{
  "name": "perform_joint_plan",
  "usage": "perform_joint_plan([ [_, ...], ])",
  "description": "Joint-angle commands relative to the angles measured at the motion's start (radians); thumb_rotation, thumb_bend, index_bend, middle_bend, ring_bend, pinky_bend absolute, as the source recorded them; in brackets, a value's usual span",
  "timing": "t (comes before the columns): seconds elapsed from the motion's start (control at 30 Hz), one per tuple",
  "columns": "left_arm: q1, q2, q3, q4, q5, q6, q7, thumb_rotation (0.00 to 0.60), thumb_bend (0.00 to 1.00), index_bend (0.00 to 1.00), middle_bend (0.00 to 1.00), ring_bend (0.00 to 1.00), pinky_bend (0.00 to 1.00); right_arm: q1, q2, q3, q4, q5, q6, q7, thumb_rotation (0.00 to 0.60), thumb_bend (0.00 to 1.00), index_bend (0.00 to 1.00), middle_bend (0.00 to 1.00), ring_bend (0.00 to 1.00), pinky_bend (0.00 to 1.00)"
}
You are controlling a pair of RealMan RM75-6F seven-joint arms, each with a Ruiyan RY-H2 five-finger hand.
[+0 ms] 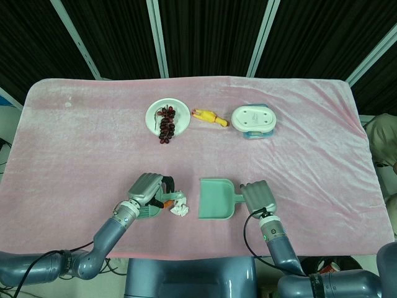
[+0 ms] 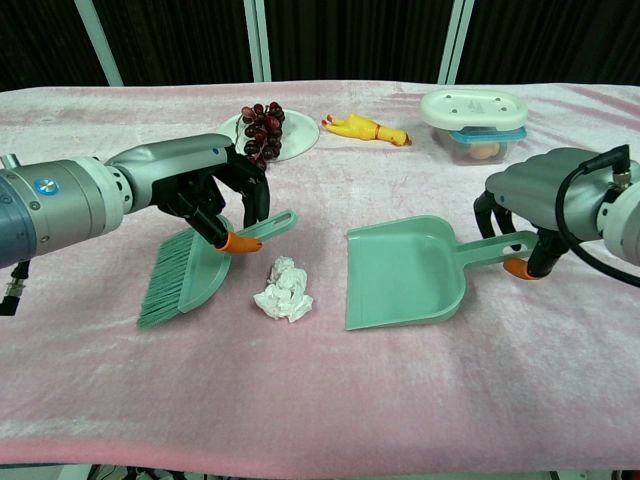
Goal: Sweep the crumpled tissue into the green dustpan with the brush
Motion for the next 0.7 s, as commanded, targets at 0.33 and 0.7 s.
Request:
perform_joint_plan([
  [0.33, 0.007, 0.013, 0.004, 0.009, 0.026, -0.009, -0.045, 0.600, 0.36, 0.65, 0.67, 0.91, 1.00, 0.000, -0.003, -0.020, -0.016, 0.000, 0.028, -0.019, 0.600, 0.47, 0.69, 0.69, 0.71, 0.81],
  [0.7, 0.006, 0.009, -0.008, 0.026, 0.104, -0.041, -0.150, 0.600, 0.36, 0.65, 0.67, 0.91, 1.00, 0.004, -0.011, -0.021, -0.017, 0.008, 0.037, -0.029, 0.600, 0.47, 0.69, 0.69, 0.71, 0.81],
])
